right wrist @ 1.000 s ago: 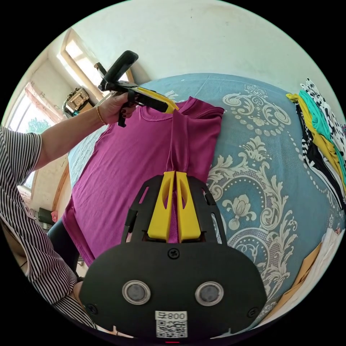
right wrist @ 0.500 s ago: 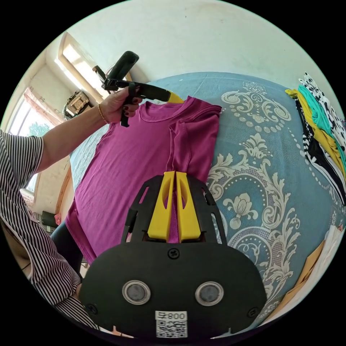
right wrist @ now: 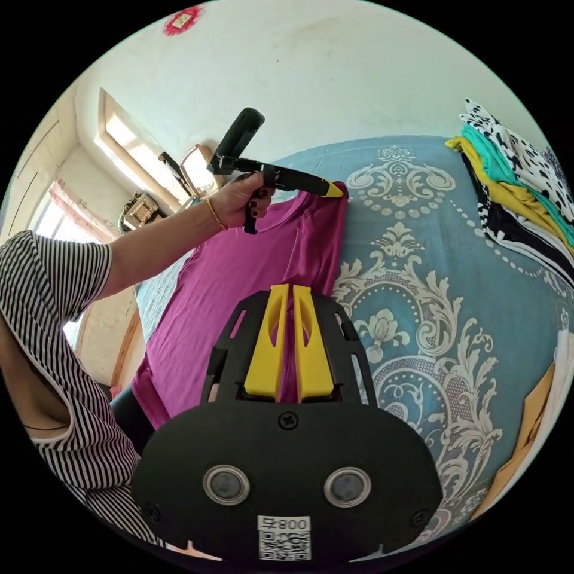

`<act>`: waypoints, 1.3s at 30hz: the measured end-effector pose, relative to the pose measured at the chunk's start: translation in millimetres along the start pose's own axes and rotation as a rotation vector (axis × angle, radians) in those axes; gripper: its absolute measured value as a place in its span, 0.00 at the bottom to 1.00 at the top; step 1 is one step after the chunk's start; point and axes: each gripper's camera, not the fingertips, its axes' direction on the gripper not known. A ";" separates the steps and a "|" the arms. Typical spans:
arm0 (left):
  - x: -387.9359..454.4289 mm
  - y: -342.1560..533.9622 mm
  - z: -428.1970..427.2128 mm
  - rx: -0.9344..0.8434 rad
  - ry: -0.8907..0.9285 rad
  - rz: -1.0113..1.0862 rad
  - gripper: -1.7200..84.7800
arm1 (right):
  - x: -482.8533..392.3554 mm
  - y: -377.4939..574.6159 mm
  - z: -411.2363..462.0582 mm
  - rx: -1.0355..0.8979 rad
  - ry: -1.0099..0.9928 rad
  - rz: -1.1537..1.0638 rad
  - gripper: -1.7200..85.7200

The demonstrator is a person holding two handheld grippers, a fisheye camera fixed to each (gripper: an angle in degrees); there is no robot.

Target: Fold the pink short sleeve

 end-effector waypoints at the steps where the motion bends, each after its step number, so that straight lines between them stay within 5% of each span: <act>1: -0.5 -2.4 1.9 -0.002 0.002 0.001 0.04 | 1.3 0.8 -2.2 0.016 -0.003 0.006 0.03; 14: -9.8 -18.9 20.7 -0.066 0.000 -0.040 0.08 | 11.8 0.1 14.9 -0.079 0.090 0.068 0.02; 23: 6.6 18.9 -11.0 0.087 -0.007 -0.051 0.09 | 10.0 3.4 9.5 -0.046 0.120 0.080 0.02; 30: 42.6 64.9 8.5 -0.003 0.059 -0.019 0.05 | -0.8 4.0 7.3 -0.015 -0.099 -0.038 0.02; 33: 41.0 68.7 23.5 -0.048 -0.003 -0.037 0.04 | -9.8 0.6 27.5 -0.146 0.046 -0.049 0.02; 39: 38.2 56.7 31.1 -0.012 0.009 -0.027 0.03 | -9.4 2.1 21.7 -0.100 0.115 0.009 0.02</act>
